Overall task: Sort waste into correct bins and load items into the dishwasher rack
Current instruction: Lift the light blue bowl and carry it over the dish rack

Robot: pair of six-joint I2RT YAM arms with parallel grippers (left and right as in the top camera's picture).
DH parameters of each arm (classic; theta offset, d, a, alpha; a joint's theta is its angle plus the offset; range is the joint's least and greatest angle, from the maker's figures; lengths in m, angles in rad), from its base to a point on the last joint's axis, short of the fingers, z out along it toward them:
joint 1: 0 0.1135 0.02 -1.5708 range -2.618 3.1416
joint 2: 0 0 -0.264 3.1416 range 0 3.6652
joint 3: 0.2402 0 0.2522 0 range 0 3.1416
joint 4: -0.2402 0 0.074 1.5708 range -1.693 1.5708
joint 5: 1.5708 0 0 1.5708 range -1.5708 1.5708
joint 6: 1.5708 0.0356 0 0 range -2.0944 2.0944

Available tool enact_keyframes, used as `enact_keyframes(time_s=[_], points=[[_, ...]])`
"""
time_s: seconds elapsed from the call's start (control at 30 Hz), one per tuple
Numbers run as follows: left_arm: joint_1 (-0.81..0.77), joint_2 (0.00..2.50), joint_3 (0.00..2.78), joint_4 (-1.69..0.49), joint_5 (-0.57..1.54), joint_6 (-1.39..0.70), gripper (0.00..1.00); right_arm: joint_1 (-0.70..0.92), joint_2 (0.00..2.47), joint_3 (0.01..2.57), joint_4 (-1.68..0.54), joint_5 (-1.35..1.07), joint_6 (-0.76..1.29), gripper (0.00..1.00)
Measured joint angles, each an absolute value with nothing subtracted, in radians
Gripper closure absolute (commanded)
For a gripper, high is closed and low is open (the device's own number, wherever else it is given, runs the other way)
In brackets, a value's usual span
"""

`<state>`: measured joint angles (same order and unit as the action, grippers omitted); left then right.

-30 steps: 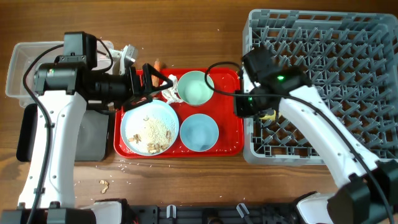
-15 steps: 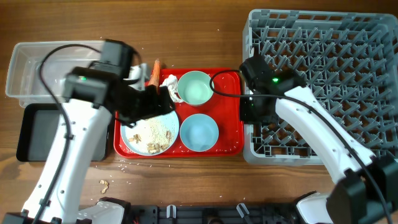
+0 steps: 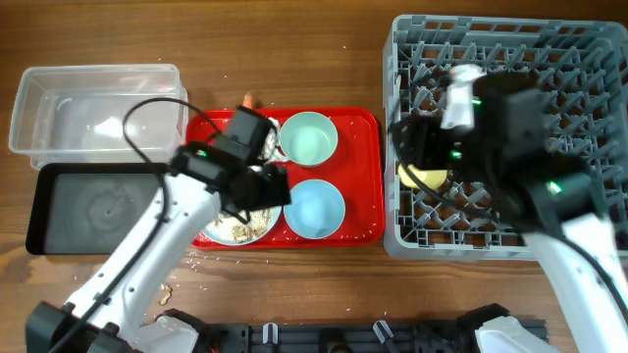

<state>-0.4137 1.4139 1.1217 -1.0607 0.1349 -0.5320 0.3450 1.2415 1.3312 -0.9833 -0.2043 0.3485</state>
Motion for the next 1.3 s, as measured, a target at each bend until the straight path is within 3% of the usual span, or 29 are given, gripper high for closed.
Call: enact_keyframes(time_s=[0.1,0.13,0.2,0.37,0.6,0.8,0.9,1.1,1.2,1.3], points=[[-0.246,1.389,1.303,-1.127,0.124,-0.528,0.10,0.458,1.419,1.299,-1.021,-0.238,0.336,0.38],[-0.202,1.375,1.355,-1.137,0.121,-0.524,0.00,0.508,1.486,1.291,-1.025,-0.231,0.340,0.38],[-0.119,1.328,1.451,-1.147,0.113,-0.516,0.00,0.585,1.598,1.285,-1.015,-0.197,0.365,0.34],[-0.037,1.266,1.478,-1.222,0.112,-0.514,0.00,0.611,1.767,1.283,-1.005,-0.145,0.396,0.50],[-0.032,1.272,1.478,-1.238,0.112,-0.514,0.00,0.617,1.867,1.267,-0.952,-0.194,0.392,0.96],[-0.032,1.272,1.478,-1.239,0.112,-0.514,0.00,0.618,1.842,1.267,-0.949,-0.150,0.429,0.96],[-0.032,1.272,1.478,-1.239,0.112,-0.514,0.00,0.617,1.687,1.271,-0.950,-0.031,0.430,0.96],[-0.032,1.272,1.478,-1.239,0.112,-0.514,0.00,0.607,1.358,1.300,-1.010,0.438,0.521,0.96],[-0.032,1.272,1.478,-1.239,0.112,-0.514,0.00,0.547,1.334,1.301,-1.007,0.725,0.567,0.95],[-0.032,1.272,1.478,-1.238,0.112,-0.514,0.00,0.388,1.383,1.300,-0.939,0.986,0.572,0.96]])
